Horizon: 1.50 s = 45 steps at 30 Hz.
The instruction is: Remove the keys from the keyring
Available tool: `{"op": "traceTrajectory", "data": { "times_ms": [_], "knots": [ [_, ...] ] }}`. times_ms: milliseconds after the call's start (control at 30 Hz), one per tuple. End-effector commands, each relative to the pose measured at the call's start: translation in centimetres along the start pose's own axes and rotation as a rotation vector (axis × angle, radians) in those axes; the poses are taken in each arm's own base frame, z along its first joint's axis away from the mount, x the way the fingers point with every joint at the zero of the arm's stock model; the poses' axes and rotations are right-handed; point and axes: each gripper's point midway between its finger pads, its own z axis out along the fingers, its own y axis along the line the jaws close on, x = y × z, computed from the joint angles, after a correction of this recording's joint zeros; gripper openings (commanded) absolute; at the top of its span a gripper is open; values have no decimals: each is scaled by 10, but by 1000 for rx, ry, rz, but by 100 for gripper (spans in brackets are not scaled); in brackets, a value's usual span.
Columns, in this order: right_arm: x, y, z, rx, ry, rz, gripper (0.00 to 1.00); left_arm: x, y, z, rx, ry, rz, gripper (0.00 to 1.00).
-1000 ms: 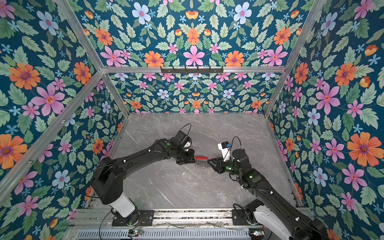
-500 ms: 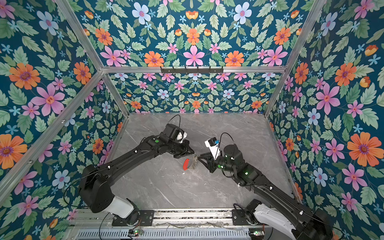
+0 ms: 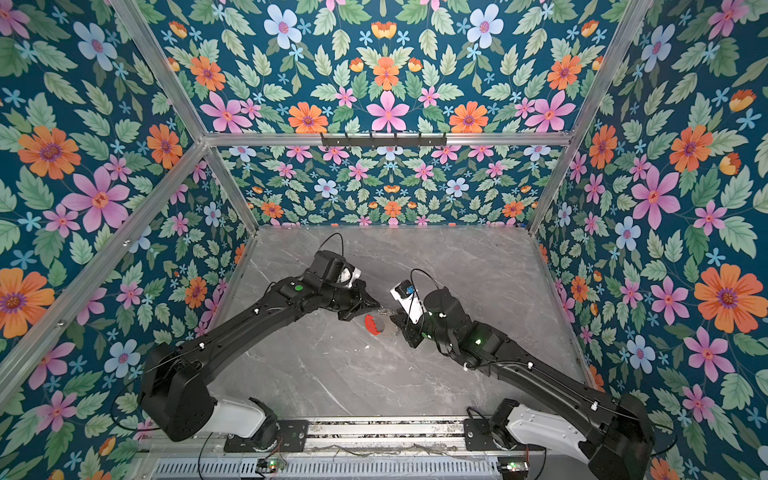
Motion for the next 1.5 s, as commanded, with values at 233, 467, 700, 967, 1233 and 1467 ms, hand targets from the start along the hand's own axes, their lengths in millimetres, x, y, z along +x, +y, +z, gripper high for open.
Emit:
{"op": "traceTrajectory", "data": {
  "times_ms": [233,467,700,967,1233,1467],
  "knots": [
    [-15,18,18,98,-70,-285,25,1,-12,-12,66,4,-9,0],
    [-18,12,25,174,-87,-343,31,4,-10,-14,73,6,-13,0],
    [-10,18,32,135,-45,-375,33,6,-11,-16,85,7,-18,0],
    [-4,21,41,110,-3,-381,28,7,-13,-17,92,9,-23,0],
    [-7,17,46,139,-5,-388,23,10,-13,-20,102,9,-25,0],
    [-13,14,42,163,-33,-396,26,12,-11,-20,108,11,-30,0]
  ]
}}
